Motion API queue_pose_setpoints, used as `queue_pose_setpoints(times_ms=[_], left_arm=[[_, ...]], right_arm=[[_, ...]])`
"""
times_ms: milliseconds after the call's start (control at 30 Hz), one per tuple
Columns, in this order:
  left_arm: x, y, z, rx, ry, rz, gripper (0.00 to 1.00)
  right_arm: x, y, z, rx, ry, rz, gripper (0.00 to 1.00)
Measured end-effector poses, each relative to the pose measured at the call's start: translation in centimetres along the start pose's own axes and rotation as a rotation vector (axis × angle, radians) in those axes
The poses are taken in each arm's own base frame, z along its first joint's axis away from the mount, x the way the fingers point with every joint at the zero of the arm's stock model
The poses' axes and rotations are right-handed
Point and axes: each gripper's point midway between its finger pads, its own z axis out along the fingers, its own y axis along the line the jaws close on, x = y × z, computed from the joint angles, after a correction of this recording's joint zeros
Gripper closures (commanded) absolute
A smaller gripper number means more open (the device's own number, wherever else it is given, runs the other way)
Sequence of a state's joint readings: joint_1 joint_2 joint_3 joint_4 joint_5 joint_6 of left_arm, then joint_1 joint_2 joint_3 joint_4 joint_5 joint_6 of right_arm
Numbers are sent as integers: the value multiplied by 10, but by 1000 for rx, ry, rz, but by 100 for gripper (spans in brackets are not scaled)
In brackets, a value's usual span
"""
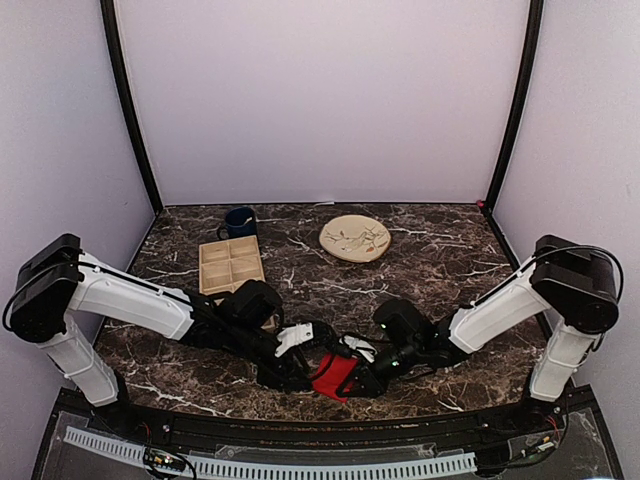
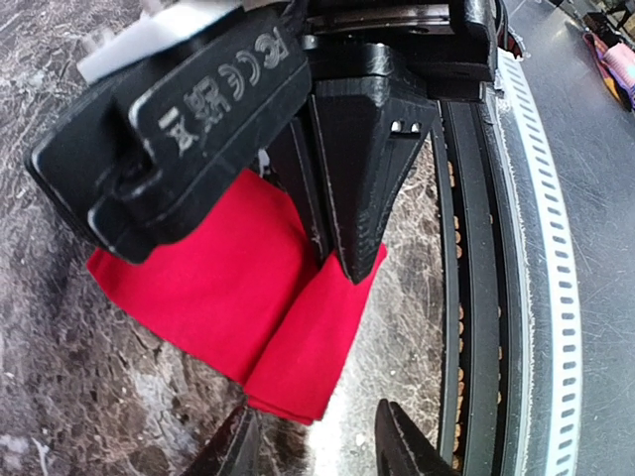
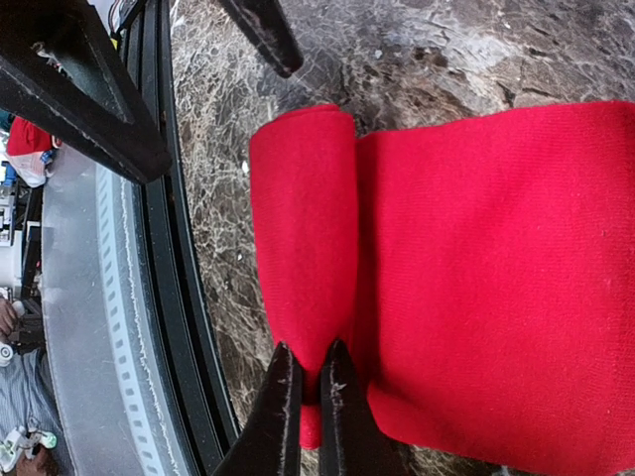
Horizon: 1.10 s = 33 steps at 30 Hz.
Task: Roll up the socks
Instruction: Roll the sock at the center of the board.
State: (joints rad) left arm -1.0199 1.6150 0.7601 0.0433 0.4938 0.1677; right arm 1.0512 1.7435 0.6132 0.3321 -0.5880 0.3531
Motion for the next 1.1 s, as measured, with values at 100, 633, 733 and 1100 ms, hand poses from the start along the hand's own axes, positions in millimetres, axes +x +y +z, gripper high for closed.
queue_pose_setpoints(times_ms=[100,633,733,1100], left_arm=[[-2,0,0,-6,2,19,56],[-4,-9,7,-25,21,120,56],[-3,-10,10,-25,28,131,56],[1,-7,20,-44,53,164,56]], right_arm=[[1,0,0,-19,-1,6,100],[5,2,-1,-94,21,53,100],[6,3,-1,-104,24,56,100],[8,4,-1,-126,31,62,100]])
